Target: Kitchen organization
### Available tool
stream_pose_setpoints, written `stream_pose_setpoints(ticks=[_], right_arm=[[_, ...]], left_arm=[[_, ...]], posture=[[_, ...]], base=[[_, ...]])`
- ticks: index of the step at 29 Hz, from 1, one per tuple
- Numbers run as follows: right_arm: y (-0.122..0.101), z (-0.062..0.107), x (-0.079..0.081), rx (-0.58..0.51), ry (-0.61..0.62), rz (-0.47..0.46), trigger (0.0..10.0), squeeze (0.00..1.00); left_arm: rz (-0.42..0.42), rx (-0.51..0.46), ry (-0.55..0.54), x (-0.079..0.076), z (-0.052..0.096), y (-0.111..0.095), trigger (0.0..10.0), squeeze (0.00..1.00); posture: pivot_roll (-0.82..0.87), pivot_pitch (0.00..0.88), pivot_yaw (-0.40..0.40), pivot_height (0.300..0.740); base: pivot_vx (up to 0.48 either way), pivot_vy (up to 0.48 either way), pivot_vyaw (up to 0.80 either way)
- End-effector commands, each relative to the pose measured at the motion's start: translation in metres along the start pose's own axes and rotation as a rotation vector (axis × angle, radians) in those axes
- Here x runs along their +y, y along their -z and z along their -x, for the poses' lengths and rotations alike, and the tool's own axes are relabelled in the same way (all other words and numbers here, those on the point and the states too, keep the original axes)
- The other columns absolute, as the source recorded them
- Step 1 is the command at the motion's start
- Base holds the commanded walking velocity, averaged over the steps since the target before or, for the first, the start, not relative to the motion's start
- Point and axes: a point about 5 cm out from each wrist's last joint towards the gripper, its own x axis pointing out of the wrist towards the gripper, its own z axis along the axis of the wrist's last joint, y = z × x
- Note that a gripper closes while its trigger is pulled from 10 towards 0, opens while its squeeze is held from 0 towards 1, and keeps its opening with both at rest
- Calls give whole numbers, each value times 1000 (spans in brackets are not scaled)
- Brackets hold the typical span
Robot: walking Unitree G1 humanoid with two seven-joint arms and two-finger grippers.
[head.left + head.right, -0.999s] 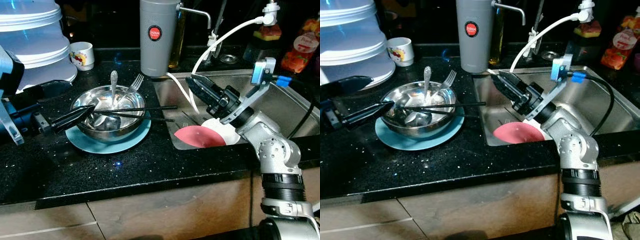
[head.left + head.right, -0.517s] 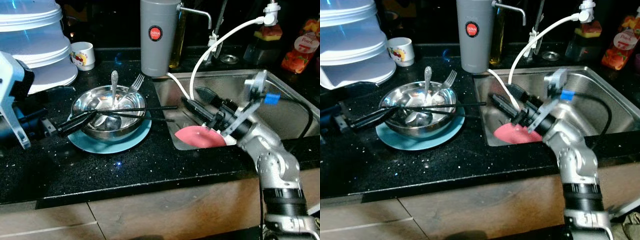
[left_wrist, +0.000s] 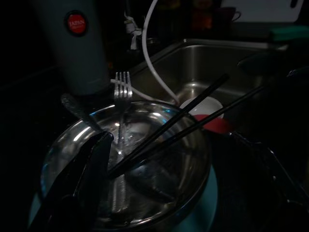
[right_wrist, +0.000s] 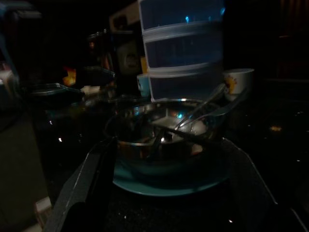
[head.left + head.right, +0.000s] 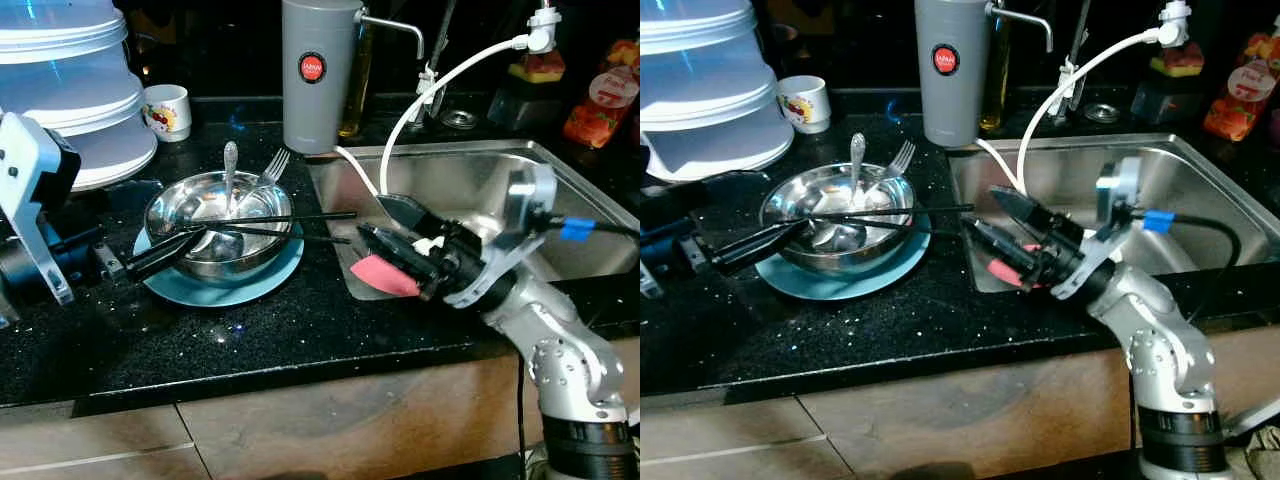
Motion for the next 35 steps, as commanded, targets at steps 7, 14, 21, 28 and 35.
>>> stream_pose_setpoints(ticks=[7, 14, 21, 28, 35], right_arm=[[13, -9, 9, 66, -19, 124, 10000, 0], [14, -12, 12, 58, -10, 139, 10000, 0], [12, -15, 16, 25, -27, 103, 10000, 0], [10, -22, 25, -14, -69, 62, 10000, 0], [15, -31, 33, -31, -84, 20, 10000, 0]], left_arm=[[47, -24, 55, -13, -7, 5, 10000, 0], [53, -16, 64, -13, -6, 6, 10000, 0], [58, -18, 60, -14, -6, 7, 10000, 0], [59, -17, 54, -13, -5, 8, 10000, 0], [58, -11, 56, -13, -5, 8, 10000, 0]], posture=[[55, 96, -35, 740], [53, 97, -36, 740], [52, 92, -34, 740], [51, 93, -34, 740], [55, 96, -37, 740]], base=[[0, 0, 0], [0, 0, 0], [0, 0, 0], [0, 0, 0], [0, 0, 0]])
